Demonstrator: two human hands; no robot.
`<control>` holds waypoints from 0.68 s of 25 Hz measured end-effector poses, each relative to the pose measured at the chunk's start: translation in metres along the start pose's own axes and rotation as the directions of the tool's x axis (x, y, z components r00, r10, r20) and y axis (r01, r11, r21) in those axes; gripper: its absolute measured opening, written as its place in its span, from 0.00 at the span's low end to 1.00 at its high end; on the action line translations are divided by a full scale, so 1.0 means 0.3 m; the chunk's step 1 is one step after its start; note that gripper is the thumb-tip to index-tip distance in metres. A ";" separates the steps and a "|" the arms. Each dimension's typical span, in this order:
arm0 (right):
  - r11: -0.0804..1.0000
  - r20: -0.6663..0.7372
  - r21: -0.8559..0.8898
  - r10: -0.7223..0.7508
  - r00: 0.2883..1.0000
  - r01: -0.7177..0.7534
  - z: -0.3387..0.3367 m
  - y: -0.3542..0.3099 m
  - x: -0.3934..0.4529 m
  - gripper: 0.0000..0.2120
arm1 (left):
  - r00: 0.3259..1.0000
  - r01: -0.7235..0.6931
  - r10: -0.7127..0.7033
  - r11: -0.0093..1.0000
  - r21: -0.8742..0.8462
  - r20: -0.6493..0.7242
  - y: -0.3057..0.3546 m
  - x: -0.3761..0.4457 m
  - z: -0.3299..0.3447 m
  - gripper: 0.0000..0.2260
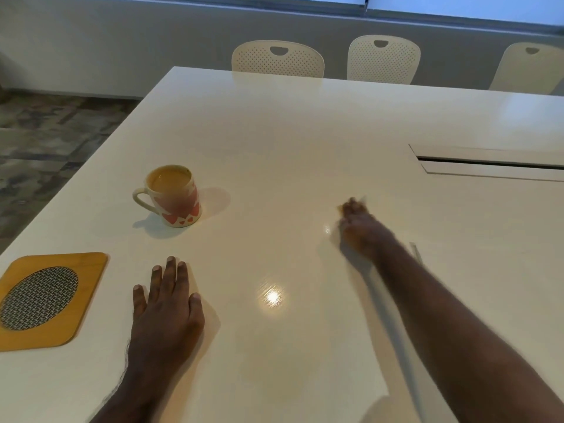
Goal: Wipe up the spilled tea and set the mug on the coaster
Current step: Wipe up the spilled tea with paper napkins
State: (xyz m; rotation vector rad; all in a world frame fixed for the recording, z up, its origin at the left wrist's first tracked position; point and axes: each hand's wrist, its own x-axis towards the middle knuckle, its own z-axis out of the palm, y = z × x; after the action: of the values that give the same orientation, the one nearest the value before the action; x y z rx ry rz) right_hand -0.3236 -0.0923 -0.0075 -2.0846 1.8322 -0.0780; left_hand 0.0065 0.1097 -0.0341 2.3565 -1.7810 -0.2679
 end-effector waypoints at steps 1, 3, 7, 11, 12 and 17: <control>0.993 -0.037 0.015 0.118 0.992 -0.118 -0.028 0.074 -0.001 0.25 | 1.000 -0.002 0.002 1.000 -0.001 -0.001 0.002 -0.001 0.001 0.32; 0.979 -0.051 0.010 0.204 0.978 -0.204 -0.035 0.136 -0.034 0.26 | 1.000 0.000 0.000 1.000 -0.002 -0.002 0.005 0.002 -0.001 0.32; 0.990 -0.016 0.034 0.140 0.990 -0.139 0.078 0.052 -0.269 0.28 | 1.000 -0.003 0.003 1.000 0.026 -0.012 -0.001 0.005 0.001 0.28; 0.902 0.084 -0.100 -0.412 0.907 0.419 0.278 -0.226 -0.686 0.31 | 1.000 -0.015 0.015 1.000 0.006 -0.022 0.001 0.000 0.001 0.27; 0.842 0.086 -0.111 -0.520 0.850 0.527 0.304 -0.271 -0.759 0.31 | 0.999 -0.020 0.020 1.000 -0.002 -0.026 0.000 -0.001 0.000 0.27; 0.949 0.052 -0.003 -0.313 0.948 0.314 0.182 -0.122 -0.692 0.27 | 0.999 -0.027 0.027 1.000 0.002 -0.021 -0.002 -0.007 -0.006 0.27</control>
State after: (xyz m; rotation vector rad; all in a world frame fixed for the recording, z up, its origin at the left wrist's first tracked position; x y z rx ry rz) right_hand -0.3061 0.1248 -0.0070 -2.3458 1.4598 -0.0946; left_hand 0.0068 0.1119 -0.0323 2.3257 -1.8025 -0.2378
